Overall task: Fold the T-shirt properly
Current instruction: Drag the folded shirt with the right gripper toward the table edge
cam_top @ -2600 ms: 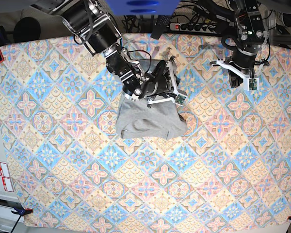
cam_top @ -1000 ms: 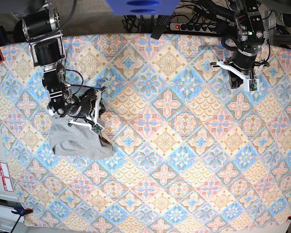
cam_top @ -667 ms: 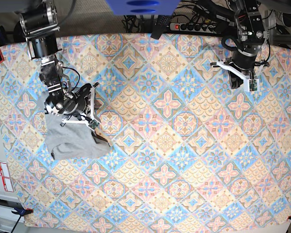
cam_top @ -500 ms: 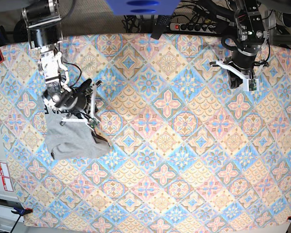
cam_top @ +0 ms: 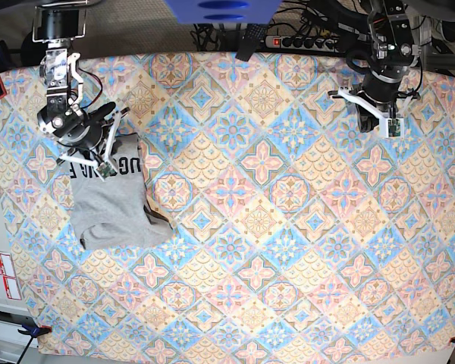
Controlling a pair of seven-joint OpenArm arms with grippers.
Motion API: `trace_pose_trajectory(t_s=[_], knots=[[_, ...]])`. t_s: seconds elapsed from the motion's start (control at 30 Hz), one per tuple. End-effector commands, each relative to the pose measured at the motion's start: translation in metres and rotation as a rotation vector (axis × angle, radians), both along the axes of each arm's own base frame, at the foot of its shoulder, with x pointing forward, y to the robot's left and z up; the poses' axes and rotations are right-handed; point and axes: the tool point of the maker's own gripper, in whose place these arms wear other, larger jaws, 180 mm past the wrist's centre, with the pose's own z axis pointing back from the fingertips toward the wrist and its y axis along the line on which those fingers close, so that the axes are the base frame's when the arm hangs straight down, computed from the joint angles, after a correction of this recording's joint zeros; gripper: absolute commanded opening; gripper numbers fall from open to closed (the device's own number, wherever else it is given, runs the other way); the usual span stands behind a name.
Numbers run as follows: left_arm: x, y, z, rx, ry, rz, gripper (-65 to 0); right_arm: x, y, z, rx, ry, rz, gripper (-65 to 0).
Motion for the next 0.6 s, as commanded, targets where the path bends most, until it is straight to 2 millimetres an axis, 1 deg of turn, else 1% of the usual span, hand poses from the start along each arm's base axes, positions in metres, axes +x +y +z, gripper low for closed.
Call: trace_pose_trajectory(t_s=[0.0, 0.03, 0.1, 0.13, 0.2, 0.57], knots=[[0.005, 0.001, 0.010, 0.012, -0.039, -0.010, -65.0, 0.004, -0.004, 0.001, 0.002, -0.008, -0.004, -65.0], [0.005, 0.001, 0.010, 0.012, -0.039, -0.010, -65.0, 0.010, -0.006, 0.001, 0.003, -0.011, -0.010, -65.0], [0.005, 0.001, 0.010, 0.012, -0.039, -0.010, -65.0, 0.028, -0.007, 0.005, 0.006, -0.031, -0.017, -65.0], [0.005, 0.001, 0.010, 0.012, -0.039, -0.010, -65.0, 0.030, -0.008, 0.004, 0.007, -0.027, -0.022, -65.0], [0.005, 0.001, 0.010, 0.012, -0.039, -0.010, -65.0, 0.029, -0.009, -0.001, 0.013, -0.016, -0.028, -65.0], [0.005, 0.001, 0.010, 0.012, -0.039, -0.010, -65.0, 0.031, -0.005, -0.001, 0.032, -0.034, -0.022, -65.0]])
